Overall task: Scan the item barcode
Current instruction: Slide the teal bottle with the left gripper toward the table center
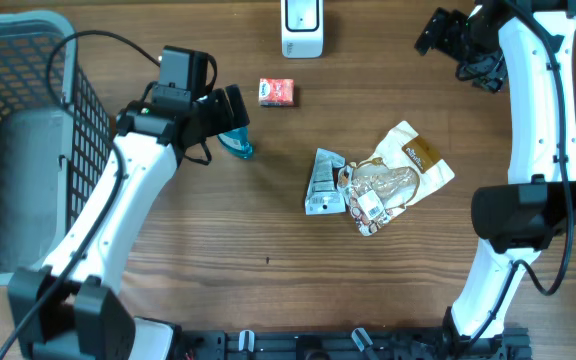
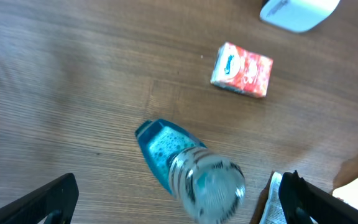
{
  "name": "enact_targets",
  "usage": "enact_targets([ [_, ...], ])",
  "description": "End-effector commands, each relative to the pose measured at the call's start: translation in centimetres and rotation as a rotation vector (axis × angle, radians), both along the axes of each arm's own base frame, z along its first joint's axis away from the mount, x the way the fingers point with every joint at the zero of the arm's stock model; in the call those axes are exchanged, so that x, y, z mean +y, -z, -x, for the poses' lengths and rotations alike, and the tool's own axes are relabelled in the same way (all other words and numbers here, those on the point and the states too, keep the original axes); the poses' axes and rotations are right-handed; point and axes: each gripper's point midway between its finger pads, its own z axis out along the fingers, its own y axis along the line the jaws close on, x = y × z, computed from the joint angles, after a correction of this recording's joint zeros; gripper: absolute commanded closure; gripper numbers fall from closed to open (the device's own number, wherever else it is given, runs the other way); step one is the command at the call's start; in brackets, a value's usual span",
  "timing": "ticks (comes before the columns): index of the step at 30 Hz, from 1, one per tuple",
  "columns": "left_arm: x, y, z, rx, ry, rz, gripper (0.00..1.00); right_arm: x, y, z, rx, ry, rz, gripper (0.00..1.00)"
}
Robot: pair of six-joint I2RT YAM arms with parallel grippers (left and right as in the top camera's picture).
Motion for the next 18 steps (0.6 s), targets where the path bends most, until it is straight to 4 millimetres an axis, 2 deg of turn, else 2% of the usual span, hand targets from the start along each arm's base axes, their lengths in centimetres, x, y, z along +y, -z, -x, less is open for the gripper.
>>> enact_targets([
  [1, -1.91, 1.82, 0.00, 0.040, 0.067, 0.023, 0.01, -0.38, -1.77, 0.16, -0.050, -0.013, 0.028, 0.00],
  [6, -2.70, 1.76, -0.06, 0.030, 0.085, 0.025, 0.17, -0.38, -1.79, 0.09, -0.053, -0.013, 0.028, 0.00],
  [9, -2.67, 1.83, 0.05, 0.035, 0.085, 0.023, 0.39, -0.38, -1.79, 0.09, -0.053, -0.014, 0.028, 0.00],
  [13, -2.48, 1.99, 0.25, 0.045, 0.081, 0.015, 0.51, -0.38, -1.79, 0.10, -0.052, -0.014, 0.028, 0.00],
  [18, -1.84, 2.36, 0.72, 0.068, 0.066, -0.015, 0.57, -0.38, -1.79, 0.10, -0.052, -0.013, 0.028, 0.00],
])
